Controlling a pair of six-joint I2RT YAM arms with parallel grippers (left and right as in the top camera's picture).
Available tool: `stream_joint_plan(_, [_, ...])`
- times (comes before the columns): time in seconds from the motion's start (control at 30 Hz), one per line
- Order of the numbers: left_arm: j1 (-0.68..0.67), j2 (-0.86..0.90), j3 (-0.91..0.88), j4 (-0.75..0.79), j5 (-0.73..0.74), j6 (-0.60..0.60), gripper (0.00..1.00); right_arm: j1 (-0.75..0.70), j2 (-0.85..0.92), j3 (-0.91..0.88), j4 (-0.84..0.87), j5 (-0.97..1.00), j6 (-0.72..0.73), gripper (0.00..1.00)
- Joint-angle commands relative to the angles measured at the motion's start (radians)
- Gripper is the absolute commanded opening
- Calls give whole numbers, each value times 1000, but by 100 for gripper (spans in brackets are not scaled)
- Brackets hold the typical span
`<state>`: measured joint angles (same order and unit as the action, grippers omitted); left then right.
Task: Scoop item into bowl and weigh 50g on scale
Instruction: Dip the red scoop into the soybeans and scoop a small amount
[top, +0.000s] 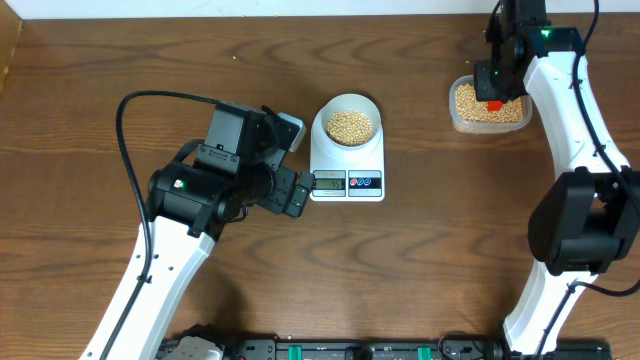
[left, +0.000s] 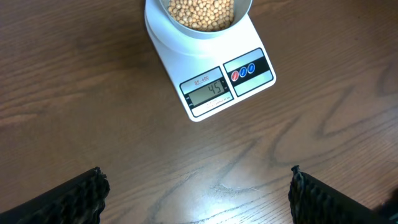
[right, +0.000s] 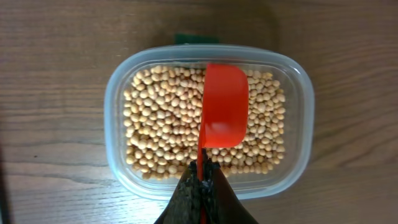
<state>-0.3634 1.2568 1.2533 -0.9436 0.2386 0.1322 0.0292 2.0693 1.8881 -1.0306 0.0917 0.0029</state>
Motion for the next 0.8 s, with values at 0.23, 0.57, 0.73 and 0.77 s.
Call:
stream_joint_plan(0.23, [4,6,-1,-6,12,10,95,3,7,-1,17,-119,-12,1])
stream_joint_plan(0.57, [4,6,-1,-6,12,10,95,-49,6,-1,13,-286,-19,1])
stream_joint_plan(0.73, [4,6,-1,-6,12,10,95,-81,6,-1,-3,-285,-19,1])
stream_joint_plan(0.77, [4,6,-1,-6,12,10,95,-88,6,-1,-6,-285,-19,1])
